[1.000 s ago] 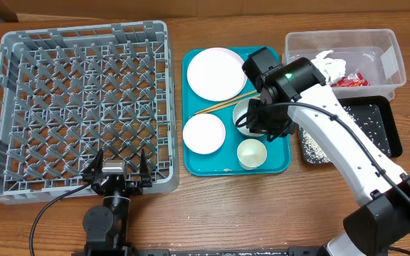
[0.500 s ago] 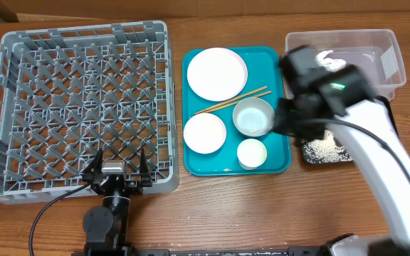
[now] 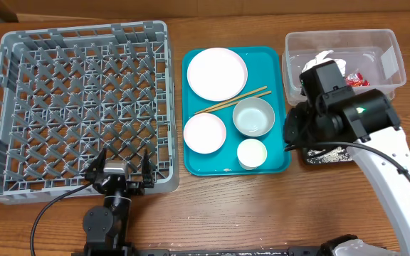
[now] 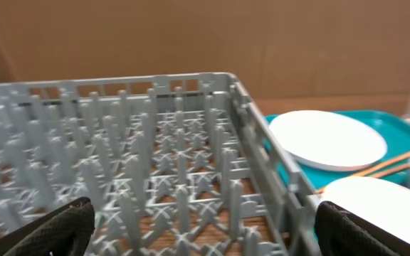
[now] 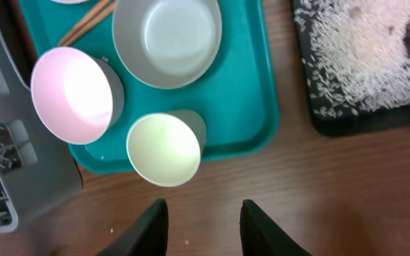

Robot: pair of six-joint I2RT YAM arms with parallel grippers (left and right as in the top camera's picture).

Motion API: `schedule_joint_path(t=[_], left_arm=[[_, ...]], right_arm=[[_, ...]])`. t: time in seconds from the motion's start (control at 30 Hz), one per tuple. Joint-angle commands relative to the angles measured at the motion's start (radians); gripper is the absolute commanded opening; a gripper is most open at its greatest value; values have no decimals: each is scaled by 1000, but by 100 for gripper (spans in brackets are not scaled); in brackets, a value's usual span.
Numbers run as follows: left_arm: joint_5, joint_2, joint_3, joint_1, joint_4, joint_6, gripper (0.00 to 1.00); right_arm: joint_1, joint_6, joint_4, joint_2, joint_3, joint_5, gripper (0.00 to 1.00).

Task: Sort waste into correct bins and load items into the dishwasher
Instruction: 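Grasp the white cup with the right gripper and lift it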

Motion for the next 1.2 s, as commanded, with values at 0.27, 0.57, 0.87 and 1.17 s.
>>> schedule_joint_path(t=[0.27,0.57,0.87,1.17], left_arm=[[160,30,303,5,-331,-175,100],[200,307,598,5,-570,-174,100],[243,491,616,5,-573,-174,100],[250,534,616,5,-573,-175,100]], right_arm=[[-1,13,179,14,-137,-53,36],[47,12,274,115,-245,-64,36],[97,12,298,185,-253,-61,36],[97,13,326,185,-329,-65,36]])
